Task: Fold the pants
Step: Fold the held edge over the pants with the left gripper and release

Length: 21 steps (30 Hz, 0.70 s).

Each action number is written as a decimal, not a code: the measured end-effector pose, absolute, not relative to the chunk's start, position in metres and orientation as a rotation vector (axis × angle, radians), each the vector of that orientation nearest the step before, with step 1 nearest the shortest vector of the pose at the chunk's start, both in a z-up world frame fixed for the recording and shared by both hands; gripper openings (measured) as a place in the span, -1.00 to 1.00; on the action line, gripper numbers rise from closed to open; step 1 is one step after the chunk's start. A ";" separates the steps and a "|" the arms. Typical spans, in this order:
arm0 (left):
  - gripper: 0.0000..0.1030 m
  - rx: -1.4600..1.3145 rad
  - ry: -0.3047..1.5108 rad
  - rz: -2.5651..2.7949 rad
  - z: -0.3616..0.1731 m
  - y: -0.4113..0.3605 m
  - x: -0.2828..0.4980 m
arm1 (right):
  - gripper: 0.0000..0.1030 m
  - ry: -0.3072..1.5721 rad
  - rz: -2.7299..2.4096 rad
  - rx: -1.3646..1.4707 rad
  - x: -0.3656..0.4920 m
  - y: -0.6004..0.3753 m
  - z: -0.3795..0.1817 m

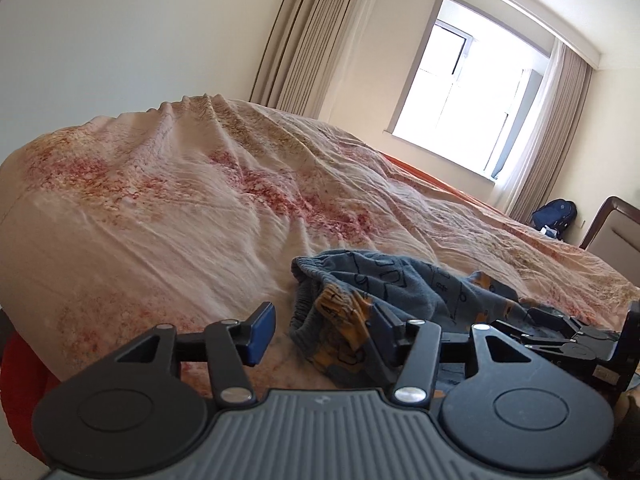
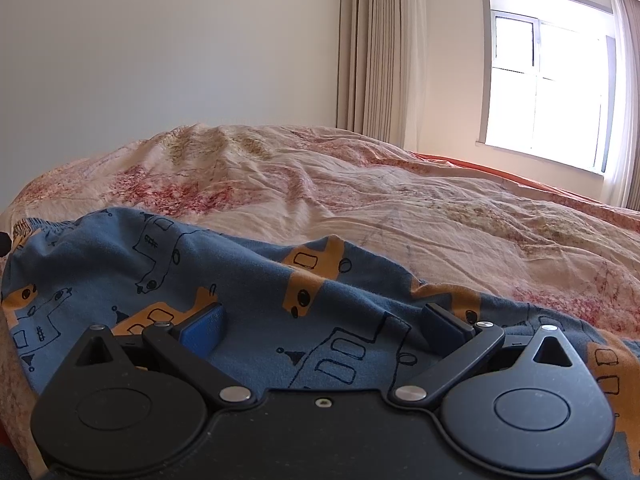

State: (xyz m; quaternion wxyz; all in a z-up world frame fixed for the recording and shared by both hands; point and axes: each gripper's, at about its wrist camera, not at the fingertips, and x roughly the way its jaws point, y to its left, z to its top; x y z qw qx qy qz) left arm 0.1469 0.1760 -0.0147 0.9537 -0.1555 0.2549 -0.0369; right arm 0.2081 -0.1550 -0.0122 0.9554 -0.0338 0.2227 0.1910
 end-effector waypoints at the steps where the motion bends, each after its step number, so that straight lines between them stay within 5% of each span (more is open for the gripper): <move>1: 0.23 -0.324 0.515 -0.079 -0.013 0.173 0.149 | 0.99 0.450 0.388 -0.067 0.208 -0.155 -0.012; 4: 0.19 -0.358 0.542 -0.030 -0.017 0.168 0.162 | 0.99 0.445 0.388 -0.064 0.206 -0.156 -0.013; 5: 0.04 -0.370 0.560 0.003 -0.019 0.167 0.166 | 0.99 0.443 0.388 -0.063 0.206 -0.156 -0.014; 6: -0.49 -0.368 0.575 0.030 -0.022 0.166 0.170 | 0.99 0.440 0.389 -0.062 0.205 -0.157 -0.014; 7: -0.62 -0.363 0.584 0.052 -0.024 0.164 0.171 | 0.99 0.438 0.390 -0.059 0.205 -0.158 -0.015; 12: -0.69 -0.309 0.559 0.107 -0.028 0.157 0.158 | 0.99 0.431 0.402 -0.038 0.204 -0.162 -0.017; 18: -0.59 -0.253 0.597 0.126 -0.040 0.153 0.160 | 0.99 0.421 0.402 -0.038 0.202 -0.162 -0.019; 20: -0.31 -0.240 0.567 0.151 -0.032 0.149 0.156 | 0.99 0.419 0.401 -0.040 0.201 -0.162 -0.019; 21: 0.07 -0.238 0.553 0.159 -0.027 0.147 0.153 | 0.99 0.418 0.402 -0.037 0.201 -0.162 -0.019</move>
